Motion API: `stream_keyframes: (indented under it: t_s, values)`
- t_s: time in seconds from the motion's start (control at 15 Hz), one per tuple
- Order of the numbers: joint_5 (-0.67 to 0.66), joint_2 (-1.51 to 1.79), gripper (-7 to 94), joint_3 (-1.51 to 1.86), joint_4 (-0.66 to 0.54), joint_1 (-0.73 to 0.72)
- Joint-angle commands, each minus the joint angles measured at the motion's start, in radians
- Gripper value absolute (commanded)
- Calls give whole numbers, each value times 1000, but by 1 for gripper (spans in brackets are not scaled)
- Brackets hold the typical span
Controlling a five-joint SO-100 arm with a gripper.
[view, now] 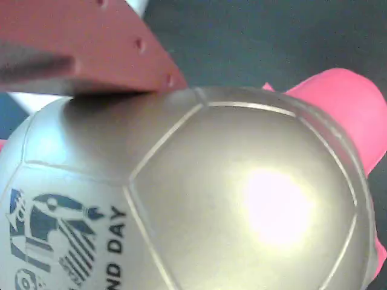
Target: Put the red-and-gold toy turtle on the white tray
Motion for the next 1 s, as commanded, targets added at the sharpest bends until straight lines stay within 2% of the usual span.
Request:
stream_keyframes:
  t_s: [0.0,0.4,0.67,0.93]
  values:
    - [-81,164,0,31,8,141]
    - [-104,140,0,69,-9,451]
    - [-91,86,0,95,-17,520]
    - [-51,-28,0,140,-124,522]
